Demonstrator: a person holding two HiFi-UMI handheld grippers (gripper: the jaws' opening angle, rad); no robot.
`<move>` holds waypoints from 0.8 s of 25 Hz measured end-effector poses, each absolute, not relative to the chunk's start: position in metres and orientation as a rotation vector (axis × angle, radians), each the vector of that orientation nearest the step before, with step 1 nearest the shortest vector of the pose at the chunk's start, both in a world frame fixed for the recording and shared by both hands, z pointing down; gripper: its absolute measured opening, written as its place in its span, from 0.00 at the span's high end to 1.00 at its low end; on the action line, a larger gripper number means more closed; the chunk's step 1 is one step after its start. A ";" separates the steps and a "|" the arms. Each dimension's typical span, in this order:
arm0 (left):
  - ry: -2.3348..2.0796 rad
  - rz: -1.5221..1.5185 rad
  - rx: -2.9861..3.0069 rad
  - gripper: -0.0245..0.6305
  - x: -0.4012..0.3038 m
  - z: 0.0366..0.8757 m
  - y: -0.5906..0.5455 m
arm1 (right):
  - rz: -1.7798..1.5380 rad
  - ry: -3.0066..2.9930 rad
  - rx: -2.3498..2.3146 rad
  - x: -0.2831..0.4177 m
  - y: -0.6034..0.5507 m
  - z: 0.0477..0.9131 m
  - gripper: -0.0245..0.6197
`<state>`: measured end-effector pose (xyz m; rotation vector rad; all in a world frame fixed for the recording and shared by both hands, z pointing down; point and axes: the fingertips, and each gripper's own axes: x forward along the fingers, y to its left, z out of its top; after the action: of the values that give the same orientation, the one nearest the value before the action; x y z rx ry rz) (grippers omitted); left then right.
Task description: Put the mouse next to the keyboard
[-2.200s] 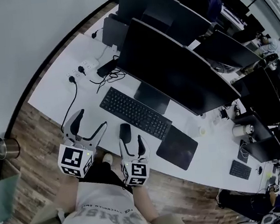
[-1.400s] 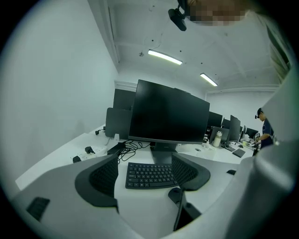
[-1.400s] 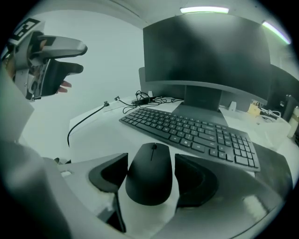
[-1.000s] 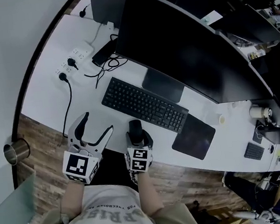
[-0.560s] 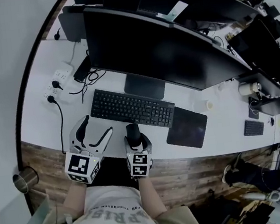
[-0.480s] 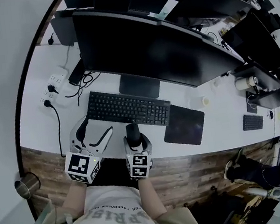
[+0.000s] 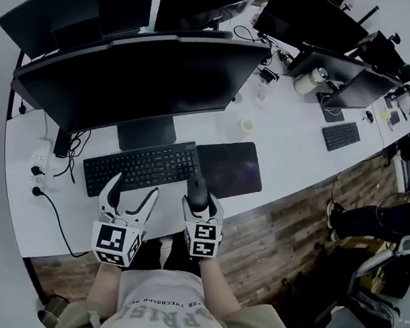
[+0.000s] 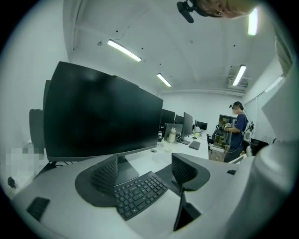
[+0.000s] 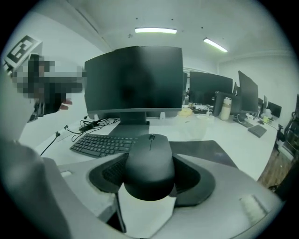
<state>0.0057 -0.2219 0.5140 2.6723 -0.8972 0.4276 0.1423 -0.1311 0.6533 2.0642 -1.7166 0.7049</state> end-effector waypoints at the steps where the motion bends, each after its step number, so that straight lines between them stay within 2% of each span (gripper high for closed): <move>1: -0.889 0.435 2.679 0.44 0.014 0.513 -0.221 | 0.710 -1.700 2.083 0.155 -0.128 0.652 0.50; 11: -0.960 0.475 2.676 0.44 0.084 0.508 -0.223 | 0.802 -1.634 2.151 0.269 -0.126 0.667 0.50; 20: -1.115 0.521 2.586 0.44 0.105 0.525 -0.231 | 0.867 -1.681 2.014 0.305 -0.160 0.706 0.50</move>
<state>0.1054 -0.2310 0.5245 2.5860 -1.1155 0.5209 0.3055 -0.1600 0.7063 2.0144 -1.6814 0.8672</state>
